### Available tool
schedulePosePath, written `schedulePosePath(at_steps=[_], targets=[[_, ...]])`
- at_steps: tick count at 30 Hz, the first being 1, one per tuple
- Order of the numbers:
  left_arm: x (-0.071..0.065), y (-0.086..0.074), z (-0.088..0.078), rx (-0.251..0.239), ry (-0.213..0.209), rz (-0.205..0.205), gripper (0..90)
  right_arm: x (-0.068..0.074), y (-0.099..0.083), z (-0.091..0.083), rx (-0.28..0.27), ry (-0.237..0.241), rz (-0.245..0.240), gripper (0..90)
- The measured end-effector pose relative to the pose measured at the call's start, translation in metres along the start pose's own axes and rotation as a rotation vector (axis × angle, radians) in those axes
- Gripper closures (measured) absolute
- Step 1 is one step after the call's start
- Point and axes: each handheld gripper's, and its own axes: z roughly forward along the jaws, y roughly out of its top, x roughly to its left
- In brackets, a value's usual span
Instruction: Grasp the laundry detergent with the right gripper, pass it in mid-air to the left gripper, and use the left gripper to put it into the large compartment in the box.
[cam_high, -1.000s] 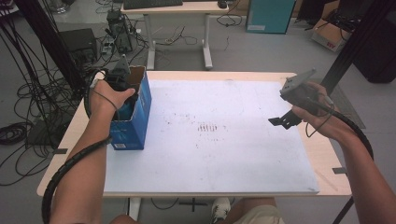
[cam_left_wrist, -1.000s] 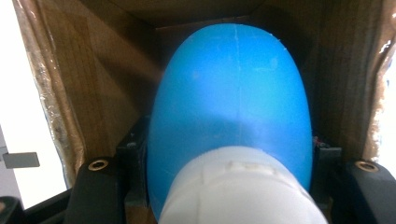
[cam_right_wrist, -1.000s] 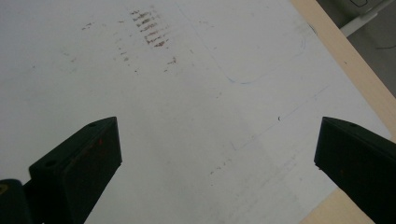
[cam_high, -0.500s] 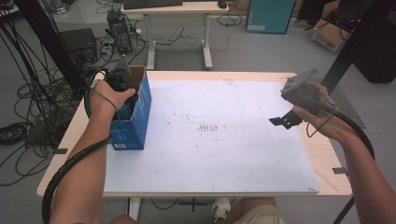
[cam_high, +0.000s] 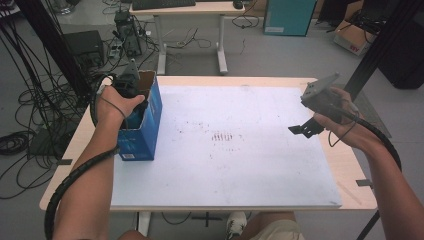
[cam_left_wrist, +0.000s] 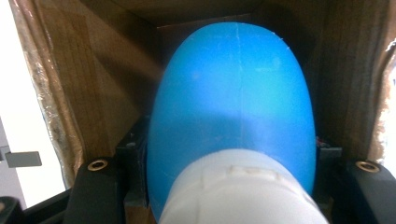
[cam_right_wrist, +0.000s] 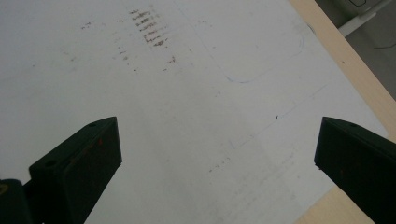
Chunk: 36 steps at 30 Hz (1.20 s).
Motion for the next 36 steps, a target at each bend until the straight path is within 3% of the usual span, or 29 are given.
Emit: schedulePosePath(at_steps=[36], targets=[[0.0047,-0.0039,-0.0016,-0.015,-0.009,-0.014,31.2,0.0011,0.0010,-0.0007,0.000,-0.001,-0.009,0.5]])
